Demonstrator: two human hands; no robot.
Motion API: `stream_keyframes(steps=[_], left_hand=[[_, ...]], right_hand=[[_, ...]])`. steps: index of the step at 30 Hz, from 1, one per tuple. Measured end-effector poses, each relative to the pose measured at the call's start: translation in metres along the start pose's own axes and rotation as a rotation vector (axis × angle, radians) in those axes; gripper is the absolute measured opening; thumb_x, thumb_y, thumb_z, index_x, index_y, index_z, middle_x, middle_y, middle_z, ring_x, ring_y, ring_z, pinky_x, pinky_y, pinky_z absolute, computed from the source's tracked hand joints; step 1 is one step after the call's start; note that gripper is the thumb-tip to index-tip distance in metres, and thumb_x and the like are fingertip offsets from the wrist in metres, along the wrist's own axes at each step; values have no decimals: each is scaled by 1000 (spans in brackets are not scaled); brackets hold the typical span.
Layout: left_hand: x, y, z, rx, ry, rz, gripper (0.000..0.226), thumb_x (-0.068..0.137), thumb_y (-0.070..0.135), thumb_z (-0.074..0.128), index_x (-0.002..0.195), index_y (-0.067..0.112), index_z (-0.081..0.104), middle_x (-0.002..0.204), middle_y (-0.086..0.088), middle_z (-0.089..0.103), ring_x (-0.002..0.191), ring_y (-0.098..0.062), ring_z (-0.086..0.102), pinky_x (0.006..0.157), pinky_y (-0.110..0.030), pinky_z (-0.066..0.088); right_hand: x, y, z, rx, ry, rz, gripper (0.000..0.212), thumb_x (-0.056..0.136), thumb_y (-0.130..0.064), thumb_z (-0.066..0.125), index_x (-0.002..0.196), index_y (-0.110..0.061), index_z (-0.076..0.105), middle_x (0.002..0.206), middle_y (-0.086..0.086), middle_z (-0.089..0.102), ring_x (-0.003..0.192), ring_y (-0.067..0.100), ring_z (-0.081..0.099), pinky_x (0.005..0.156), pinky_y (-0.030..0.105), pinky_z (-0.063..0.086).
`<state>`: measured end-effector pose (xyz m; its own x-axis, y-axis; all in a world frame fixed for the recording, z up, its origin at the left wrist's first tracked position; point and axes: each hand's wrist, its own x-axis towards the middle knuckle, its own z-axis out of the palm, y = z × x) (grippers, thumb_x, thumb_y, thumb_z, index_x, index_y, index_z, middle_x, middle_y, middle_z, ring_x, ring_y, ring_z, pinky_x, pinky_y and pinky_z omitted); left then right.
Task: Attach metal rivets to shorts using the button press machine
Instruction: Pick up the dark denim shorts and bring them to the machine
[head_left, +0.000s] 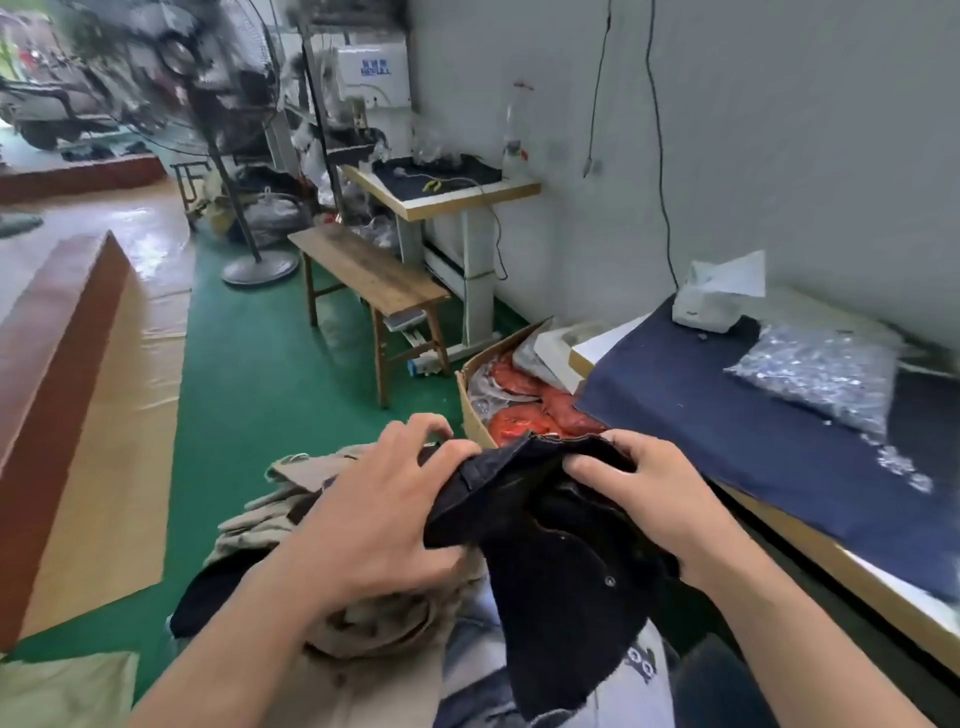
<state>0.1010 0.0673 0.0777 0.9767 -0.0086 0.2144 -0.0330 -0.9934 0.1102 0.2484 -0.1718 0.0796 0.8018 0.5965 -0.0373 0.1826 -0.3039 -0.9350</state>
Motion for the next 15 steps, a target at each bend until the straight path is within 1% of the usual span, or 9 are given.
stream_keyframes(steps=[2,4,5,7,9,10,12,13,15], left_hand=[[20,9,-3,-149,-20,35,49,88,45,69,135,35,56,128,7,50,112,-18,51,96,-38,49],[41,15,-11,-395,-111,-4,25,89,38,65,113,43,63,105,17,63,96,-8,60,87,-38,51],[50,19,-15,-545,-171,-48,21,87,39,65,107,43,63,98,17,67,90,-5,63,82,-37,52],[66,33,-22,-937,-339,-174,34,81,35,70,114,41,66,104,14,75,97,-9,72,85,-33,53],[83,55,-23,-1290,-493,-244,45,82,18,69,126,28,69,119,3,78,111,-18,74,93,-32,55],[93,66,-20,-1365,-522,-261,42,87,8,65,127,20,70,119,-1,79,109,-18,75,94,-31,56],[109,90,-14,-1438,-575,-347,45,96,-19,40,122,7,67,99,-1,81,90,-10,77,100,-35,54],[114,100,-9,-1461,-597,-415,47,97,-23,34,120,2,66,91,-4,80,82,-11,77,100,-37,53],[118,112,0,-1563,-588,-547,33,95,-11,46,119,-10,68,95,-17,75,80,-21,74,85,-32,58]], right_hand=[[-10,-3,-26,91,-62,108,17,92,-42,73,98,-27,79,96,-2,80,89,17,78,74,29,61],[-18,-3,-46,166,-95,175,27,95,-48,69,103,-24,80,102,4,80,95,22,77,75,28,61],[-22,-1,-56,183,-95,198,34,95,-52,66,106,-23,80,105,4,79,98,22,76,79,30,61],[-29,4,-77,129,-27,248,44,94,-63,60,109,-26,79,109,-3,79,102,15,75,92,35,58],[-36,13,-98,-22,104,288,51,93,-70,55,111,-28,77,118,-9,75,107,10,71,102,30,49],[-42,17,-107,-92,170,285,56,91,-75,51,114,-29,75,123,-10,71,111,5,66,101,24,46],[-56,23,-120,-136,241,189,59,81,-86,44,117,-44,64,126,-23,66,113,-10,58,91,18,43],[-64,26,-124,-178,230,116,58,78,-90,43,120,-52,56,128,-31,60,116,-14,53,92,20,42],[-78,33,-124,-385,138,-5,54,78,-87,53,124,-60,48,127,-42,49,124,-18,42,100,25,37]])
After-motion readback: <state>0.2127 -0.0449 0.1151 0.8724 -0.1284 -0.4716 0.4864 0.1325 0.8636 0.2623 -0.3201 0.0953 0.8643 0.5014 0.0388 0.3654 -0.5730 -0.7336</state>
